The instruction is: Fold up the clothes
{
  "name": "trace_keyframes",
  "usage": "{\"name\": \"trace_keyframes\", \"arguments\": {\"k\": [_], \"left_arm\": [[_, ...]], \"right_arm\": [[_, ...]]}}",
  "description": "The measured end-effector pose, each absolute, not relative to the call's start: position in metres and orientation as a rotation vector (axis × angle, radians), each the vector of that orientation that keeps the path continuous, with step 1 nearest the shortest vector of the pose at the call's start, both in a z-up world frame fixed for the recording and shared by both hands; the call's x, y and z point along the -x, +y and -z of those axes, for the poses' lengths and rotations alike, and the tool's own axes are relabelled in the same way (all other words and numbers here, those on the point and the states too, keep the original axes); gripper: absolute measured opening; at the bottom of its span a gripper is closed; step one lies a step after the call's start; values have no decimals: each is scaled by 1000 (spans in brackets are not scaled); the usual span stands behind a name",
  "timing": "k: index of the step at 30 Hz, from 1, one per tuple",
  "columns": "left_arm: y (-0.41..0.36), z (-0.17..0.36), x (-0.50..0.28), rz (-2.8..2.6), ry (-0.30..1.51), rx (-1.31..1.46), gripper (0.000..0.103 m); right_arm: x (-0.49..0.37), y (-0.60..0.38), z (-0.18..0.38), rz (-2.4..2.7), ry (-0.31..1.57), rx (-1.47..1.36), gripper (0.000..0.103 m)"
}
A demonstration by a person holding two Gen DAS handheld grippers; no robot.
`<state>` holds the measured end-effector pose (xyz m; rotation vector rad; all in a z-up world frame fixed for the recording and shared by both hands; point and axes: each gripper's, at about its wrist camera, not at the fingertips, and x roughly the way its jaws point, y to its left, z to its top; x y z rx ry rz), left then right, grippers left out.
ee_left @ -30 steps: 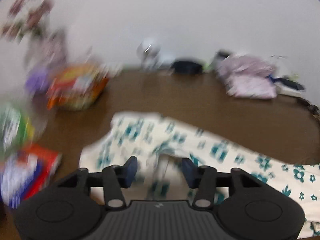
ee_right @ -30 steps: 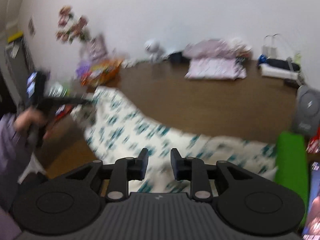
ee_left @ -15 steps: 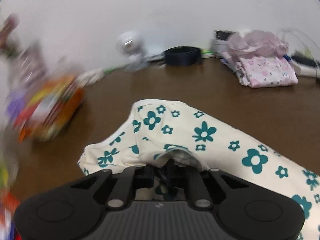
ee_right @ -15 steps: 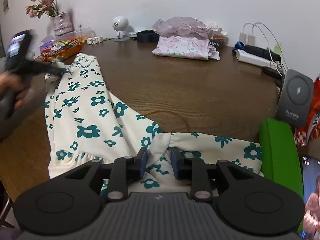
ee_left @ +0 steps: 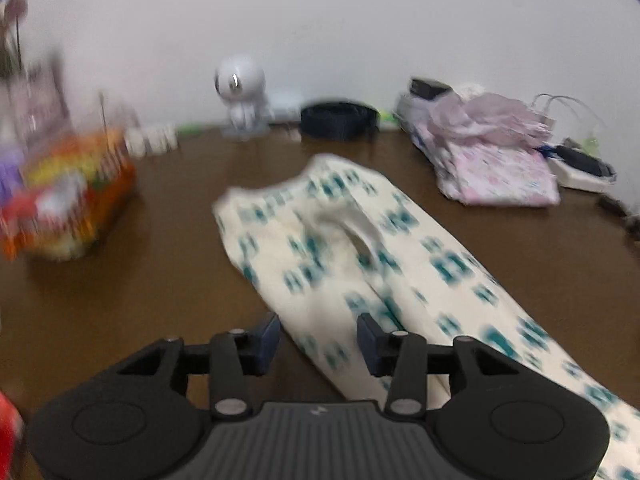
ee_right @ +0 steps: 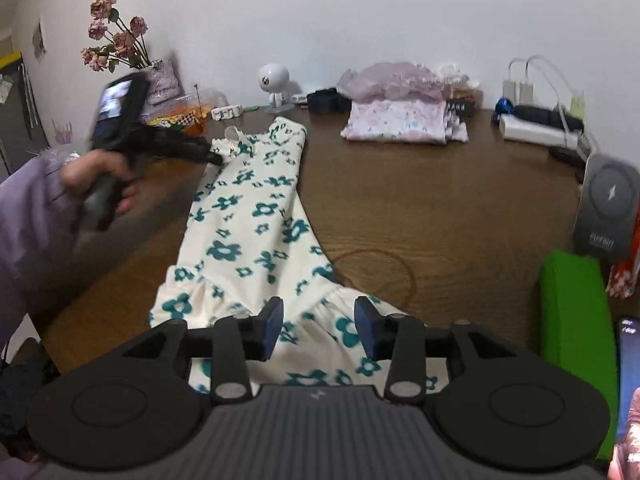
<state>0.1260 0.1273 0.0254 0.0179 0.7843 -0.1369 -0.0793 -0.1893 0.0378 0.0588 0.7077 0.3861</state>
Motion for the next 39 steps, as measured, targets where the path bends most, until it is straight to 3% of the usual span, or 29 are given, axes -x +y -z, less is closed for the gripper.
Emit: {"name": "trace_keyframes", "arguments": {"k": [3,8,12,17,21,25,27,28,29,30,31,33,36,37,38,39], "left_arm": [[117,-20,-123,194,834,30,39],[101,-18,-151,200,798,-40,15],[98,-14,-196,175,753,-117,15],[108,-29,-189,139,708,-117,20],[128,-50,-93,279,682,-106,53],[145,-43,9,391,733,-43,59],[145,-29,41,371,766,3,59],[145,-23,57,361,782,25,59],[144,-16,72,349,796,47,57],[142,-12,81,326,781,51,48],[138,-12,88,312,757,47,23],[135,-11,99,332,767,58,4],[135,-13,113,370,763,29,7],[137,-13,115,365,753,37,20],[138,-13,117,360,744,44,31],[140,-13,119,355,735,52,56]], "right_arm": [[69,-178,-29,-393,739,-47,39],[72,-166,-22,-354,747,-15,36],[70,-157,-21,-391,789,-93,36],[76,-135,-32,-541,745,-108,36],[96,-160,-48,-508,657,-70,38],[93,-176,-33,-468,725,-69,37],[91,-169,-26,-468,753,-67,33],[91,-161,-23,-477,769,-61,20],[93,-154,-21,-485,776,-58,15],[94,-146,-21,-489,771,-47,14],[95,-138,-22,-499,772,-33,13],[105,-129,-28,-563,765,-30,11],[128,-132,-43,-672,690,-26,16],[131,-137,-44,-645,677,-19,24],[134,-143,-44,-612,665,-11,45],[137,-149,-44,-580,653,-3,56]]}}
